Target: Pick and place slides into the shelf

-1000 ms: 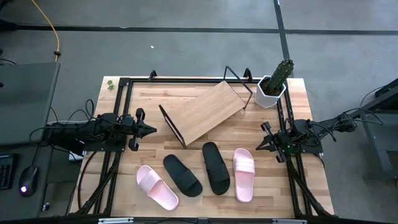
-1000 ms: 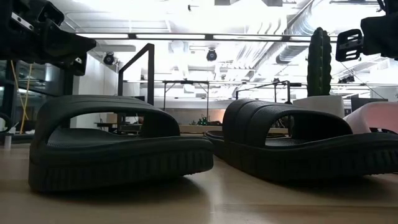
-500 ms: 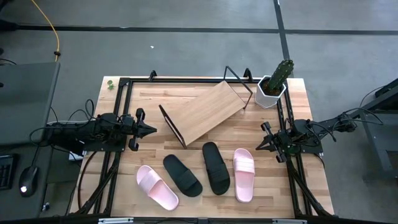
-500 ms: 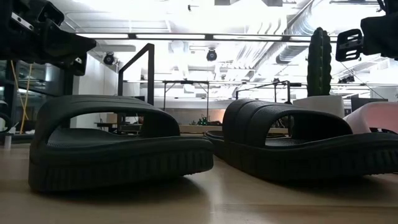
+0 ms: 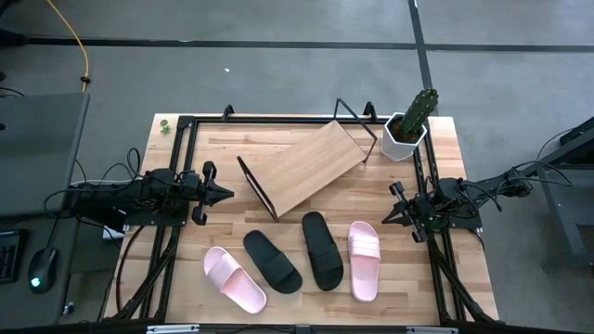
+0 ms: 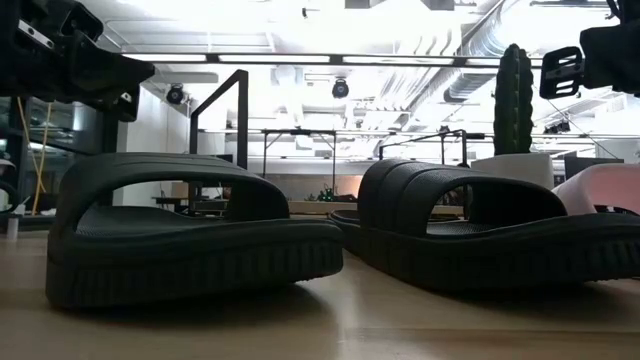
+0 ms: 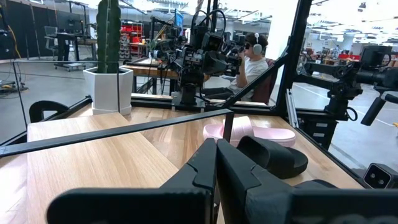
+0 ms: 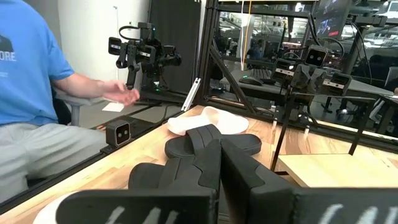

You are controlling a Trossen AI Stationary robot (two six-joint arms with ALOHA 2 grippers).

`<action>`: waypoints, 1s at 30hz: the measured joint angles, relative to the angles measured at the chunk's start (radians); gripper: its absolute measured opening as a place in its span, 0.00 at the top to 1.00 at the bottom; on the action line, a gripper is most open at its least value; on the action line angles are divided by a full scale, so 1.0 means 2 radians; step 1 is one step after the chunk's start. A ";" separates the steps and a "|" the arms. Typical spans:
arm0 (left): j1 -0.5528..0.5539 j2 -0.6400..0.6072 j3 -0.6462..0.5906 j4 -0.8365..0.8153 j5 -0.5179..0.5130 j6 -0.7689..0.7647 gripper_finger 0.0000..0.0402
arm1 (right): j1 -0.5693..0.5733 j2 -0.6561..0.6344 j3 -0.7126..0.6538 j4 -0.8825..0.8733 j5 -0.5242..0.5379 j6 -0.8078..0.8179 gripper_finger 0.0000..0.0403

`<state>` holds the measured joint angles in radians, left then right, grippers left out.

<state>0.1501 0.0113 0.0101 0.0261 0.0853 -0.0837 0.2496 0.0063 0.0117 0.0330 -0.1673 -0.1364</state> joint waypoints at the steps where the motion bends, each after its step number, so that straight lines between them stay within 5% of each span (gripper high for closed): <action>1: 0.000 0.000 0.000 0.000 0.000 0.000 1.00 | 0.000 0.000 0.000 0.000 0.000 0.000 1.00; 30: 0.000 0.000 0.000 0.000 0.002 0.000 1.00 | 0.000 0.000 0.000 0.000 0.000 -0.056 1.00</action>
<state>0.1501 0.0113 0.0101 0.0265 0.0890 -0.0837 0.2493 0.0059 0.0120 0.0334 -0.1672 -0.2489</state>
